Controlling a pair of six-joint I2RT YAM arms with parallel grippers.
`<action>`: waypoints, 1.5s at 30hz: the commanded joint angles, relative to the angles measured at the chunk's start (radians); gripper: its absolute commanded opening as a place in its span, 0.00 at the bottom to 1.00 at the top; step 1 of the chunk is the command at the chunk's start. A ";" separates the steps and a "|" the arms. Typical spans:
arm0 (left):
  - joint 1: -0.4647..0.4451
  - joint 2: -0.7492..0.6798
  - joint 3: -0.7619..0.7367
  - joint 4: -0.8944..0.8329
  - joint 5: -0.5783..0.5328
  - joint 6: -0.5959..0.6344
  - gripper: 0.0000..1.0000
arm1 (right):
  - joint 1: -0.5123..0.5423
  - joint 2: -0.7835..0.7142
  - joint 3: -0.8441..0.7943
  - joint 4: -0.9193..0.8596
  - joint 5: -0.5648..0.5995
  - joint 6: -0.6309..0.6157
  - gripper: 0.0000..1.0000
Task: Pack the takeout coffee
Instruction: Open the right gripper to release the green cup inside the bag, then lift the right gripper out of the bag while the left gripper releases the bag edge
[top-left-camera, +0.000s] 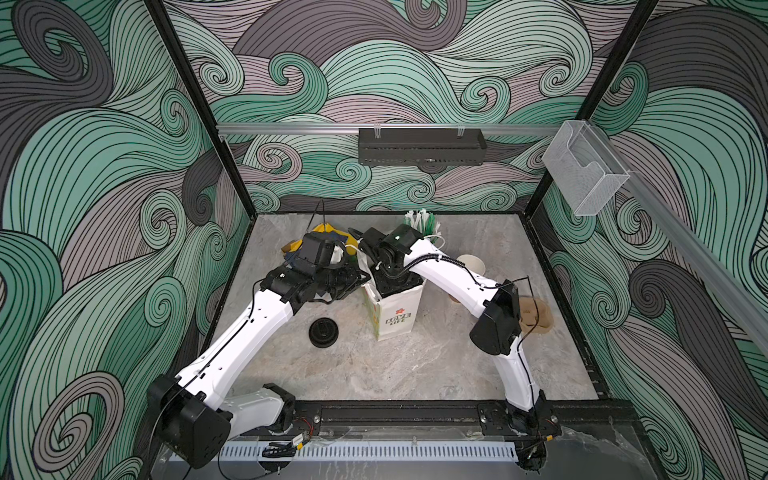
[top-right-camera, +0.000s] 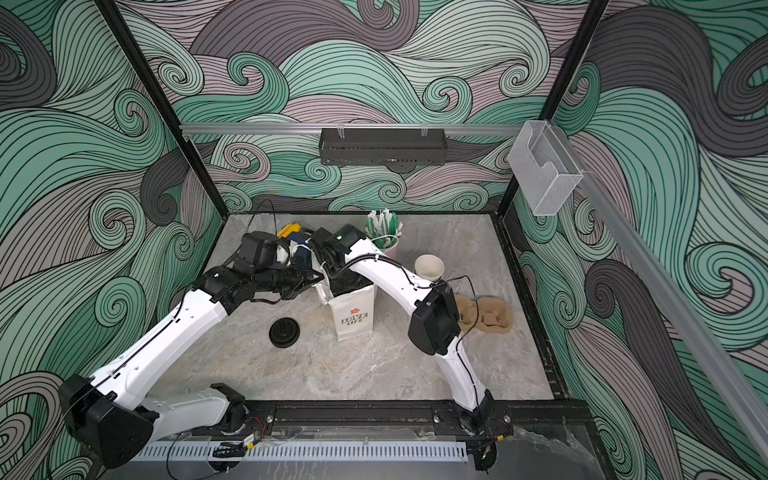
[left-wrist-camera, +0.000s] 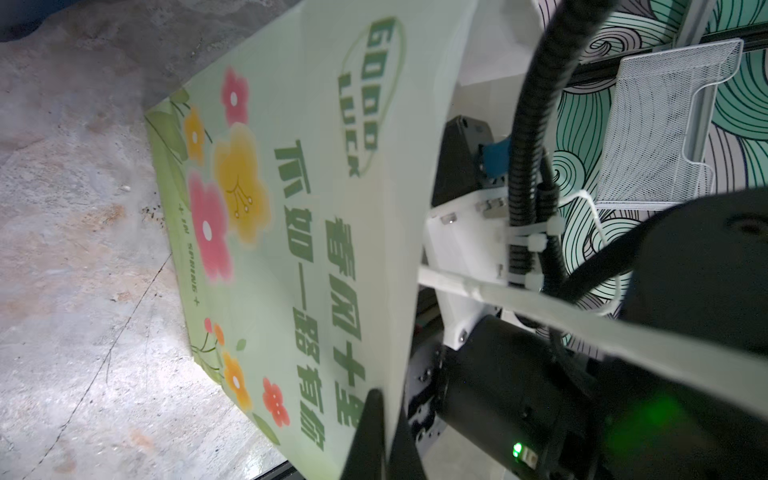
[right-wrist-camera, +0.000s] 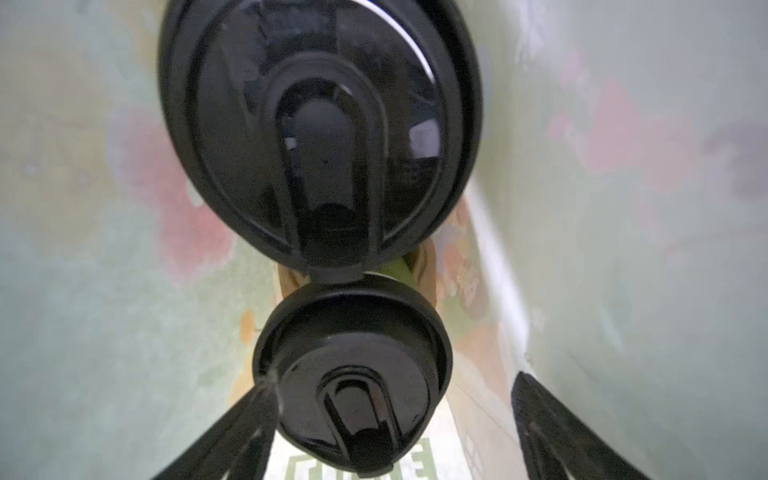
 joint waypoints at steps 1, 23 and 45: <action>-0.006 -0.005 -0.013 -0.061 -0.074 -0.002 0.00 | 0.020 -0.074 0.003 0.000 0.017 0.029 0.88; -0.005 0.005 0.003 -0.144 -0.125 0.005 0.00 | 0.028 -0.108 -0.005 0.072 0.004 0.051 0.85; -0.004 -0.059 0.020 -0.008 -0.114 0.034 0.57 | 0.081 -0.364 0.002 0.426 -0.093 -0.197 0.83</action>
